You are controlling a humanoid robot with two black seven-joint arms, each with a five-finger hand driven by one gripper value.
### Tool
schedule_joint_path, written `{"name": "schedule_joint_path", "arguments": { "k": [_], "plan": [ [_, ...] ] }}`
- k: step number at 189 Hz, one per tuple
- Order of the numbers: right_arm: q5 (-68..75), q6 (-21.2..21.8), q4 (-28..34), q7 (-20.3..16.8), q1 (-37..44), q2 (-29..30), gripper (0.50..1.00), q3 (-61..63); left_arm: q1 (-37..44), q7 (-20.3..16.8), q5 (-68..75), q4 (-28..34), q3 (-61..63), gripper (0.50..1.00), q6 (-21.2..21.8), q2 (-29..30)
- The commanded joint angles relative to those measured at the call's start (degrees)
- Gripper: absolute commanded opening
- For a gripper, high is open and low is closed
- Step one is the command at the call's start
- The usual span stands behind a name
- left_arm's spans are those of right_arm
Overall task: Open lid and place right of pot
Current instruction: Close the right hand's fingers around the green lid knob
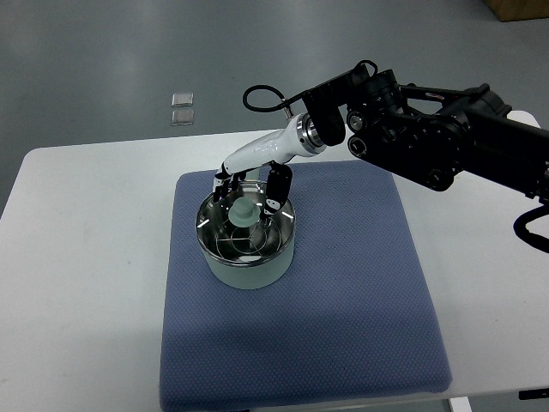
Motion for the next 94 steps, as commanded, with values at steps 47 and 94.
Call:
{"name": "schedule_joint_path", "arguments": {
  "k": [47, 94],
  "plan": [
    [0.0, 0.0, 0.0, 0.0, 0.0, 0.0, 0.723, 0.0, 0.0, 0.0, 0.0, 0.0, 0.0, 1.000, 0.0, 0.0],
    [0.0, 0.0, 0.1, 0.1, -0.1, 0.0, 0.639, 0.0, 0.0, 0.0, 0.0, 0.0, 0.0, 1.000, 0.0, 0.0]
  ]
}}
